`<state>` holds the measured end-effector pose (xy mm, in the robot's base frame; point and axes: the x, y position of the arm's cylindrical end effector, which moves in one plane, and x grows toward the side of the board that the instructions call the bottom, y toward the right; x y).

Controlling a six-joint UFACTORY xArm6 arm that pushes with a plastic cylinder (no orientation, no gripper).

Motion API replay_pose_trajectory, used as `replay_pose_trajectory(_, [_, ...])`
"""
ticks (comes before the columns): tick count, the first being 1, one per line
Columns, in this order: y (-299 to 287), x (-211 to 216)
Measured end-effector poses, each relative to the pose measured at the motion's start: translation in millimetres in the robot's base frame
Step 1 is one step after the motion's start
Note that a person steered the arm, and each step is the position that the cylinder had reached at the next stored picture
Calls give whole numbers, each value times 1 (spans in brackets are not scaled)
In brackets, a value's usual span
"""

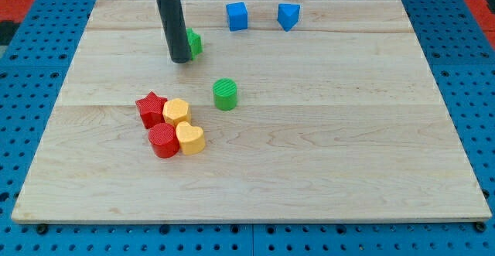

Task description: Push the green star left and up a bit

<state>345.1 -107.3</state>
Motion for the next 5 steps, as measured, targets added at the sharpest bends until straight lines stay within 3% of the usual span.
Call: replay_pose_trajectory(5, [9,-45])
